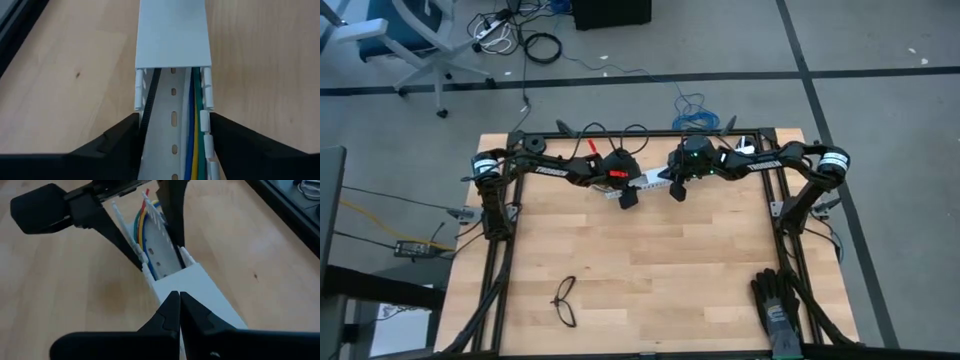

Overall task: Ziptie cables
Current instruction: Close the white cable duct lid

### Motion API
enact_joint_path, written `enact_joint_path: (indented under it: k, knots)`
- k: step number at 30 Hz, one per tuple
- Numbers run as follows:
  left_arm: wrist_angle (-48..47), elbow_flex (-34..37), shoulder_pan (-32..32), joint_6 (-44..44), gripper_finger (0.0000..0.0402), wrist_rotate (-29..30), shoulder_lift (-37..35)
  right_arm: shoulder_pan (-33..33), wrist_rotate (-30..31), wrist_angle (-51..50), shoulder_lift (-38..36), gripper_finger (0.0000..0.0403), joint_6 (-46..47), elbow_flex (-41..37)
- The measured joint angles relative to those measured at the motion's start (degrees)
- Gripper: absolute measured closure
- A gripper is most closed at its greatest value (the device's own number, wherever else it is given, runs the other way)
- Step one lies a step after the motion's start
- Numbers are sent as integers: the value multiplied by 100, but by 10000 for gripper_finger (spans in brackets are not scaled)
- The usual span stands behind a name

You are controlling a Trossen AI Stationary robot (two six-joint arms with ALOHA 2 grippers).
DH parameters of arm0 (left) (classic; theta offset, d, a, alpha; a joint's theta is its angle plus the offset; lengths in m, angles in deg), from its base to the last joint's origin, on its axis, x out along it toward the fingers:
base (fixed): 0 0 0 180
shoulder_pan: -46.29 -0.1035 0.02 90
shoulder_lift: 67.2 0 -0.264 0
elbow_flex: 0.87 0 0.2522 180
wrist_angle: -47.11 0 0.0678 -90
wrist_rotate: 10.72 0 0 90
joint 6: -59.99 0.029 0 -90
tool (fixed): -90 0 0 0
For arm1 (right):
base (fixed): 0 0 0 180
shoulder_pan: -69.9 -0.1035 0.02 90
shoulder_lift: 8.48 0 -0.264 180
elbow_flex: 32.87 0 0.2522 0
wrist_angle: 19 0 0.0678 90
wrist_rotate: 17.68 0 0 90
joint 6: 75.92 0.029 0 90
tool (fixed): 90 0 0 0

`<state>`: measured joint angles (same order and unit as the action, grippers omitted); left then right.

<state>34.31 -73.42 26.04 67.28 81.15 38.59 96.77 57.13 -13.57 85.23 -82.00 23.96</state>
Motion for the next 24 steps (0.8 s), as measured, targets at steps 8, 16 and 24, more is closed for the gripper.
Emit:
enact_joint_path:
  k: [8,16,24]
  knots:
    - [230,-25,4,-4,160,-20,237,186,303,-294,61,403,-3,2]
    - [274,-17,-2,-17,160,-141,253,214,-570,14,1372,403,201,667]
    - [293,-31,15,4,160,-115,269,-44,-828,61,1015,403,-99,837]
